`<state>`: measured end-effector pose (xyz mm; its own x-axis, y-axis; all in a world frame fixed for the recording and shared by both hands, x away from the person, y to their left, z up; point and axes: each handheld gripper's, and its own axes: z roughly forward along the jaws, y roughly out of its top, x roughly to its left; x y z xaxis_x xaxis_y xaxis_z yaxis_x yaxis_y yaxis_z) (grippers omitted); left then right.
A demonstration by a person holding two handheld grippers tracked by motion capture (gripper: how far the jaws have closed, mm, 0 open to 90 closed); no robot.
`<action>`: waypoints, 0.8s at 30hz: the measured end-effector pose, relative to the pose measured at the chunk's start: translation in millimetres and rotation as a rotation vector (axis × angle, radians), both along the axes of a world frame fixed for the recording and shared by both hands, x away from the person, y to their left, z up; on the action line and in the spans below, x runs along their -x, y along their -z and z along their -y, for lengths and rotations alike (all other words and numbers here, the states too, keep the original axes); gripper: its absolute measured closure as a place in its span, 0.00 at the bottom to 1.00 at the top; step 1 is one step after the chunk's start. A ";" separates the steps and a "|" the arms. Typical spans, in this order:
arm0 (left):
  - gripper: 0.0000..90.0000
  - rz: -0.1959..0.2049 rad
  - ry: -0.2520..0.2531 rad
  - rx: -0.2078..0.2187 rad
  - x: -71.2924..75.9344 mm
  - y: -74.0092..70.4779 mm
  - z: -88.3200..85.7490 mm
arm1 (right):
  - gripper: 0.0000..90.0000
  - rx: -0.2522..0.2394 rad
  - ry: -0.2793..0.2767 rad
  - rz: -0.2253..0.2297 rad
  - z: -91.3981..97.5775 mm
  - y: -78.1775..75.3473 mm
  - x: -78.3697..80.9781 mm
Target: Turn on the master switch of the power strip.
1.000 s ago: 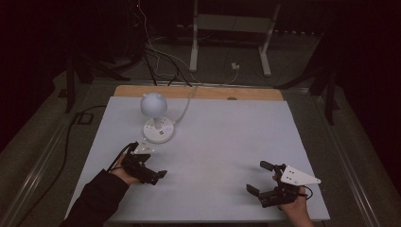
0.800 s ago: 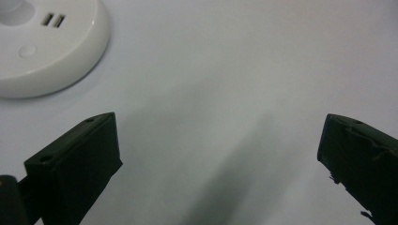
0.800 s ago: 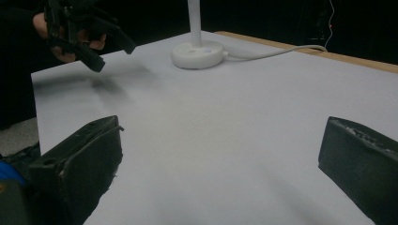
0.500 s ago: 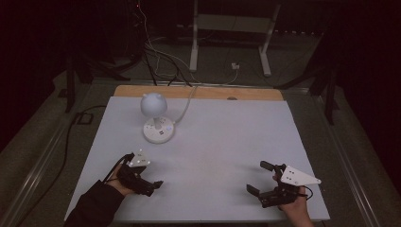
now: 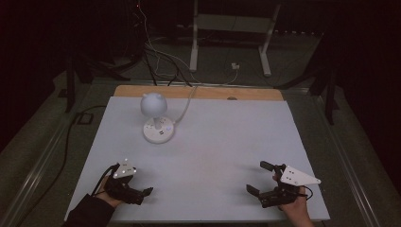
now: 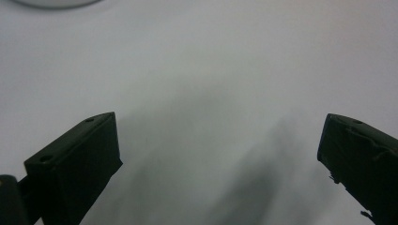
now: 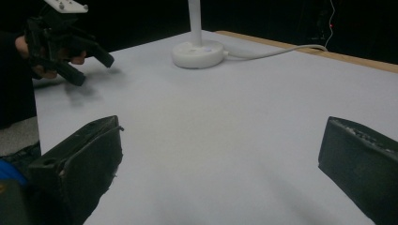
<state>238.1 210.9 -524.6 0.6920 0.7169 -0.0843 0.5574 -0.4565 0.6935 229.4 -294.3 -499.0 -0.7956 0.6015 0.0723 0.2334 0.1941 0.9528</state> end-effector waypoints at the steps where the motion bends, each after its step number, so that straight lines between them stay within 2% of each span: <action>1: 0.00 -0.003 -0.011 0.002 1.2 1.1 -2.3 | 0.00 0.000 0.000 0.001 0.1 -0.1 0.1; 5: 0.00 -0.012 -0.047 0.009 6.4 5.2 -12.0 | 0.00 0.001 -0.002 0.000 0.0 -0.2 0.4; 8: 0.00 -0.020 -0.057 -0.003 9.8 7.2 -15.1 | 0.00 0.002 -0.005 -0.001 0.1 0.3 0.0; 10: 0.00 -0.022 -0.069 0.010 11.4 7.0 -18.0 | 0.00 0.005 -0.006 -0.001 -0.1 0.5 -0.4; 13: 0.00 -0.011 -0.087 -0.009 12.5 8.0 -19.1 | 0.00 0.007 -0.009 0.002 -0.6 0.2 0.1; 17: 0.00 -0.001 -0.068 -0.023 11.1 10.1 -16.1 | 0.00 0.006 -0.010 -0.002 -1.2 0.6 -0.1; 24: 0.00 0.005 -0.041 -0.003 10.3 12.5 -14.8 | 0.00 0.009 -0.009 -0.004 -1.4 1.1 -0.7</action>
